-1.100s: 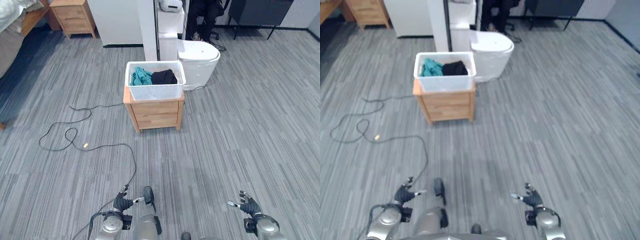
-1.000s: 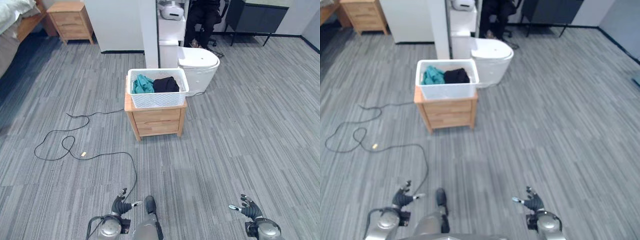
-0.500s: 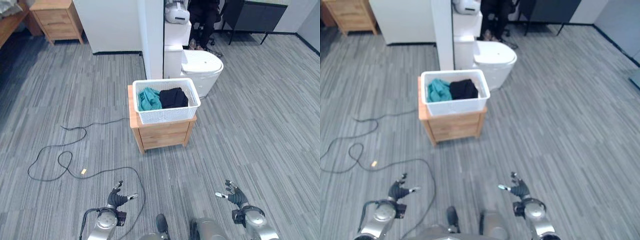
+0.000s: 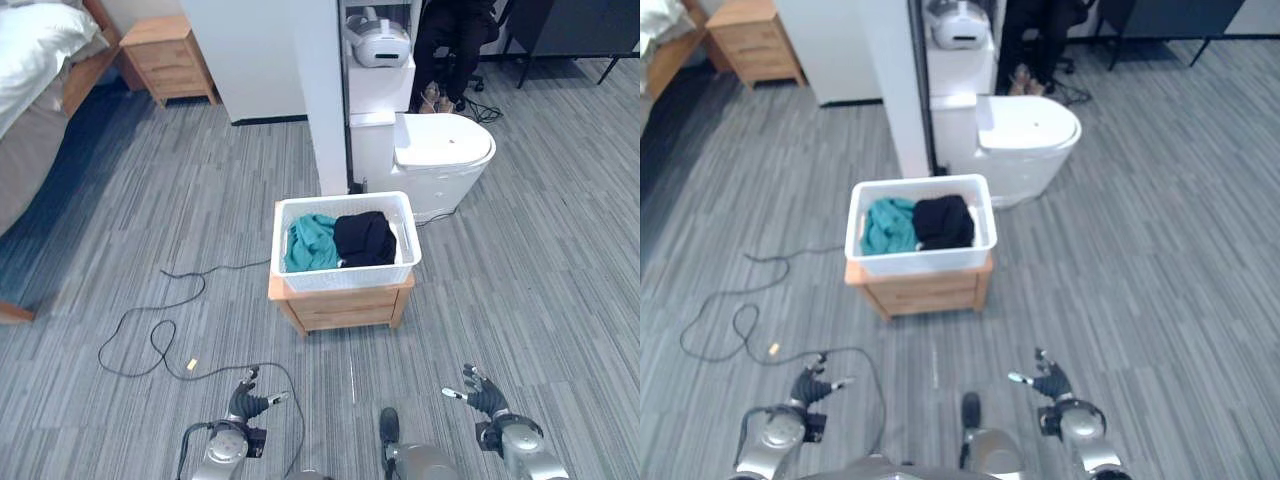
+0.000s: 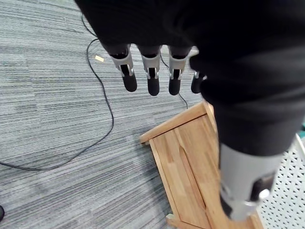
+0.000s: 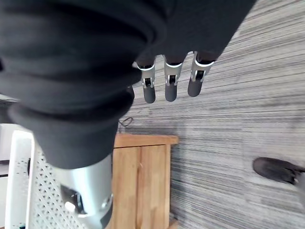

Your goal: Grab the laundry basket,head to the washer,open it,put in the laundry and shut it.

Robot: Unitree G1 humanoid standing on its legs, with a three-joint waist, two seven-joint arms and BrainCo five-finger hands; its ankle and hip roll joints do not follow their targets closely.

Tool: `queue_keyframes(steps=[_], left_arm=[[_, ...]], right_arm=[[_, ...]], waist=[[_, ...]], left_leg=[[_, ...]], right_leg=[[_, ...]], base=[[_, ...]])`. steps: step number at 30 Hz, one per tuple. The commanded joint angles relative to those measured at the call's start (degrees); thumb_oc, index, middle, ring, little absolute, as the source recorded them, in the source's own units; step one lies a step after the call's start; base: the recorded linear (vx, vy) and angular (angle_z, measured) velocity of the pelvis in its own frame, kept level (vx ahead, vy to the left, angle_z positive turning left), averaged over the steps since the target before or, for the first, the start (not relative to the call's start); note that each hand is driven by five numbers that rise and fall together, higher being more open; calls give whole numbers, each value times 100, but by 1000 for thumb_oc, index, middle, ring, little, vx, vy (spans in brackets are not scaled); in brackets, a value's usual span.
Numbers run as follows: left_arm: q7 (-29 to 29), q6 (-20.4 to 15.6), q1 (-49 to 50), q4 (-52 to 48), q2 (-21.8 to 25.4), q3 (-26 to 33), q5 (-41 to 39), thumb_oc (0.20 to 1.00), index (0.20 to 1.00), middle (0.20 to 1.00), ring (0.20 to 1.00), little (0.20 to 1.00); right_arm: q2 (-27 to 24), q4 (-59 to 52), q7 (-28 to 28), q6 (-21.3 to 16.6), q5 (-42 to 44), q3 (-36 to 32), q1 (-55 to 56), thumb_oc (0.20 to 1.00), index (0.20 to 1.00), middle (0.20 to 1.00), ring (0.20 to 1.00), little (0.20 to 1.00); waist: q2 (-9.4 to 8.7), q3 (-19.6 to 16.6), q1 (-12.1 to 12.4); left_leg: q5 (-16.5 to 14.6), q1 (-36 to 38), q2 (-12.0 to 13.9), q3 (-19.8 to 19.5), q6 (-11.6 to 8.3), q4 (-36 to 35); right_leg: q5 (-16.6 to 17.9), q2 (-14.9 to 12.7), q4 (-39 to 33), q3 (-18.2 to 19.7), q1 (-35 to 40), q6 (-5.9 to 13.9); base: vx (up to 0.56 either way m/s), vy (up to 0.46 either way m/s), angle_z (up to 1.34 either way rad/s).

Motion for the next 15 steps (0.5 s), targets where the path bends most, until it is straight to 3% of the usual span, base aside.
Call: queue_keyframes(steps=[1,2,5,6,8,10,12,13,15], left_arm=[[1,-143,-82,-113,132,-39,15,1000,1000,1000,1000,1000],[-4,-138,-52,-129,132,-37,24,1000,1000,1000,1000,1000],[23,-124,70,-216,159,43,-49,1000,1000,1000,1000,1000],[19,-114,110,-258,184,54,-44,1000,1000,1000,1000,1000],[-12,-91,141,-252,266,115,28,1000,1000,1000,1000,1000],[27,-99,57,-163,336,161,40,1000,1000,1000,1000,1000],[53,-96,3,-192,403,199,24,1000,1000,1000,1000,1000],[103,-108,-145,-305,575,225,53,1000,1000,1000,1000,1000],[129,-114,-222,-439,662,238,5,1000,1000,1000,1000,1000]], right_arm=[[-199,-147,-68,-122,-90,-96,149,1000,1000,1000,1000,1000],[-221,-148,-71,-117,-102,-109,156,1000,1000,1000,1000,1000],[-264,-225,-165,-117,-193,-91,130,1000,1000,1000,1000,1000],[-256,-237,-173,-111,-211,-73,116,1000,1000,1000,1000,1000],[-278,-320,-148,-98,-307,-91,111,1000,1000,1000,1000,1000],[-235,-360,-143,-86,-354,-75,44,1000,1000,1000,1000,1000],[-164,-383,-157,-79,-311,-105,-9,1000,1000,1000,1000,1000],[-72,-581,-208,-120,-185,-173,-130,1000,1000,1000,1000,1000],[-108,-645,-240,-103,-266,-101,-217,1000,1000,1000,1000,1000]], waist=[[-172,-141,-39],[-179,-145,-20],[-55,40,229],[-37,76,282],[-8,59,319],[-116,-15,328],[-137,-45,320],[-144,0,246],[-131,71,236]], left_leg=[[-50,100,-31,194,131,-1128],[-56,-12,-20,205,148,-1259],[833,-704,157,229,-30,-2131],[972,-753,175,234,-62,-2279],[977,-629,170,264,4,-2551],[811,-554,-5,154,153,-2385],[719,-461,-74,197,282,-2386],[602,-291,-166,242,383,-2445],[515,-235,-205,282,429,-2431]], right_leg=[[-884,-302,541,-25,-127,845],[-911,-331,493,-56,-61,864],[-1150,-230,451,-43,267,854],[-1214,-210,494,-26,323,844],[-1407,-185,728,39,427,869],[-1472,-315,1128,171,413,981],[-1400,-411,1585,291,184,1094],[-1259,-454,2193,409,-319,1197],[-1154,-510,2228,292,-639,1192]], base=[[197,-11,-11],[240,21,-15],[254,85,-8],[317,215,-22],[290,265,-36],[247,273,-52],[147,230,-71],[112,221,-33],[62,113,-13]])
